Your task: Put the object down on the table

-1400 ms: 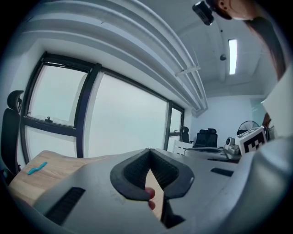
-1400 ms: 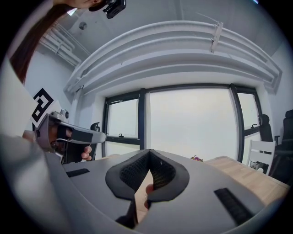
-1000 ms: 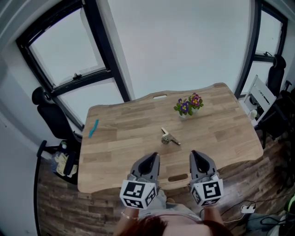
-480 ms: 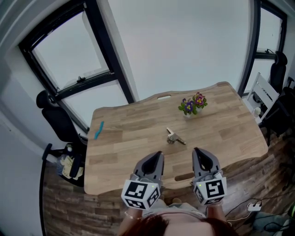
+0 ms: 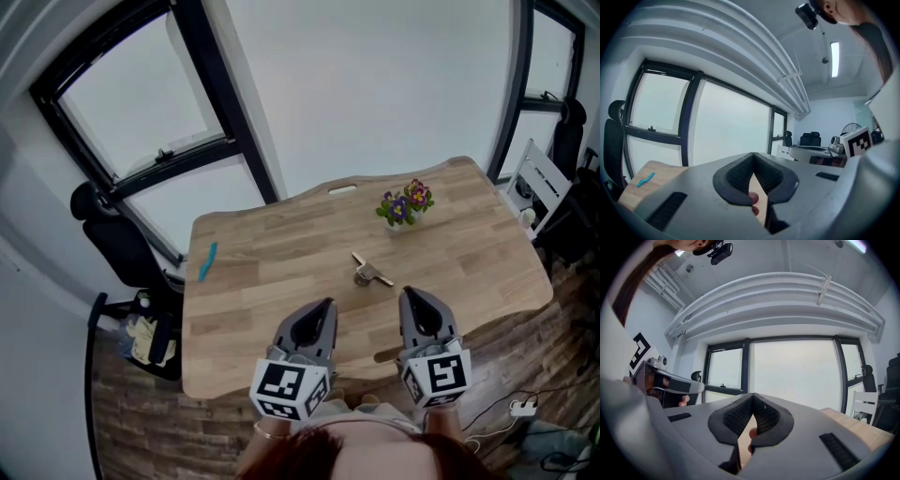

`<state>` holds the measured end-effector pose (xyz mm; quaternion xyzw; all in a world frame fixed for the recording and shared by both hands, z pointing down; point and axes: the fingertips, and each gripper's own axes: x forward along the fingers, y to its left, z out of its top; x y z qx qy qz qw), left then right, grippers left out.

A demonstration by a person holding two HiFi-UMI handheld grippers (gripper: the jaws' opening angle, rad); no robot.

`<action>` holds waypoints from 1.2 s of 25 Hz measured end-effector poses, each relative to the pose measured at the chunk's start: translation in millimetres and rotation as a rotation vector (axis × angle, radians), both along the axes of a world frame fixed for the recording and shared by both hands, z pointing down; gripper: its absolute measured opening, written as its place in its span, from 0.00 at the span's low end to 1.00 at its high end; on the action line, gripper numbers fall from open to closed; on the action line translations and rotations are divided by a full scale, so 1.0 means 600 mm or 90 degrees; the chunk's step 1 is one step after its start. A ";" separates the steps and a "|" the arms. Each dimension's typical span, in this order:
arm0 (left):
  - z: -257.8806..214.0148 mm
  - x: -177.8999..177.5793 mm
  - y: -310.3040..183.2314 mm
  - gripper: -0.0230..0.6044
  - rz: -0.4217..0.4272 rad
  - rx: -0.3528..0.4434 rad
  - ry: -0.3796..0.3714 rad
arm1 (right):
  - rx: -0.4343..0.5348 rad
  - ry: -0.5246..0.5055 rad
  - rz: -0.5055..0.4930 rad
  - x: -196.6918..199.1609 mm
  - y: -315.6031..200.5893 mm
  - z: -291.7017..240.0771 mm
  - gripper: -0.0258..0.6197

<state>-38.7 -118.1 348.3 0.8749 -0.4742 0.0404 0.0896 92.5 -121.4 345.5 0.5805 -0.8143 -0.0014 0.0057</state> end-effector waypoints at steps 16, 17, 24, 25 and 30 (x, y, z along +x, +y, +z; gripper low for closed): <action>0.006 -0.037 -0.042 0.04 0.042 -0.001 0.005 | -0.010 0.022 0.047 -0.027 -0.012 0.001 0.04; 0.006 -0.037 -0.043 0.04 0.044 0.000 0.006 | -0.010 0.023 0.049 -0.027 -0.012 0.001 0.04; 0.008 -0.039 -0.044 0.04 0.045 -0.002 0.011 | -0.013 0.032 0.051 -0.028 -0.006 0.001 0.04; 0.009 -0.039 -0.044 0.04 0.045 -0.003 0.011 | -0.013 0.033 0.051 -0.028 -0.006 0.001 0.04; 0.012 -0.036 -0.042 0.04 0.043 -0.009 0.016 | -0.017 0.037 0.051 -0.024 -0.003 0.002 0.04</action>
